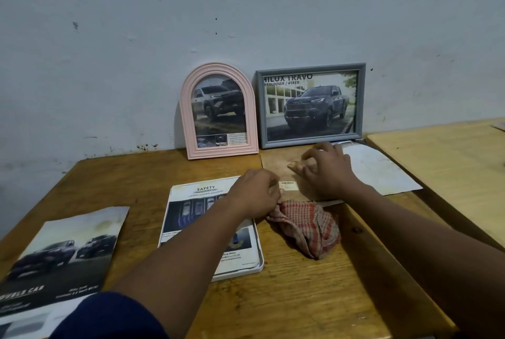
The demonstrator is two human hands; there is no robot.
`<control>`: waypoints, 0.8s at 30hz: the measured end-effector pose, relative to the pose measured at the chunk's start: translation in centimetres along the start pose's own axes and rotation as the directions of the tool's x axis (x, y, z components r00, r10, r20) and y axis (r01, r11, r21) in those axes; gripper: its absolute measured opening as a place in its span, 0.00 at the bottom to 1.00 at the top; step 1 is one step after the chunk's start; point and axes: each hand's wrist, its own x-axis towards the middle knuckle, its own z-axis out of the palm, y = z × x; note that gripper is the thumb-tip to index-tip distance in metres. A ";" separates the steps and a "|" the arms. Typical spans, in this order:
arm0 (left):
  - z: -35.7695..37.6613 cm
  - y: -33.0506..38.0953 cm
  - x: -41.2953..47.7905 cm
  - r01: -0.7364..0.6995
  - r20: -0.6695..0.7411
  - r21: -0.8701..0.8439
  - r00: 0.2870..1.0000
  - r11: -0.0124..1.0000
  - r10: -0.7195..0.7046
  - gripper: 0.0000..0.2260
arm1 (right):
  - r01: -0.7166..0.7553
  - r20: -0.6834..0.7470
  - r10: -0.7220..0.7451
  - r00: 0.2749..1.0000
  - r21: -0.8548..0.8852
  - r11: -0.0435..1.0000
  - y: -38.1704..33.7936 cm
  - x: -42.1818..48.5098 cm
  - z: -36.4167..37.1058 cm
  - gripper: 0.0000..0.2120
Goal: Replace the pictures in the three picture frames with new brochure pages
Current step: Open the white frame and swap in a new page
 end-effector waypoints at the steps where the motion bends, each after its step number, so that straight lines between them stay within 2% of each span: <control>1: -0.2 -0.1 -0.2 0.002 -0.008 -0.005 1.000 1.000 -0.002 0.20 | 0.067 -0.027 -0.067 0.997 0.007 0.998 -0.6 -0.5 0.0 0.16; 3: -0.7 -0.4 -0.8 0.004 -0.036 0.007 0.999 1.000 -0.004 0.19 | 0.191 -0.042 -0.190 0.981 0.028 0.981 -2.0 -1.6 -0.4 0.12; 7: -1.8 -2.0 -2.9 0.022 -0.113 0.047 0.993 0.999 -0.016 0.20 | 0.327 0.048 -0.335 0.941 0.124 0.937 -4.6 -4.3 -1.5 0.11; 10: -2.6 -3.7 -5.1 0.073 -0.170 0.049 0.983 0.996 -0.064 0.21 | 0.335 0.108 -0.343 0.933 0.086 0.938 -5.2 -6.4 -2.0 0.13; 13: -3.3 -5.4 -7.4 0.139 -0.203 0.044 0.971 0.989 -0.127 0.22 | 0.332 0.160 -0.339 0.927 0.070 0.941 -5.1 -8.4 -1.9 0.20; 17: -3.9 -7.2 -10.1 0.208 -0.225 0.045 0.955 0.977 -0.193 0.23 | 0.303 0.188 -0.298 0.936 0.004 0.953 -5.2 -11.1 -1.2 0.21; 21: -4.4 -8.2 -12.2 0.257 -0.218 0.008 0.943 0.966 -0.250 0.23 | 0.287 0.093 -0.285 0.954 -0.001 0.958 -5.8 -12.1 -0.3 0.17; 24: -4.6 -8.7 -13.1 0.275 -0.192 -0.044 0.941 0.960 -0.279 0.20 | 0.275 0.099 -0.278 0.955 0.044 0.960 -7.1 -12.1 -0.7 0.12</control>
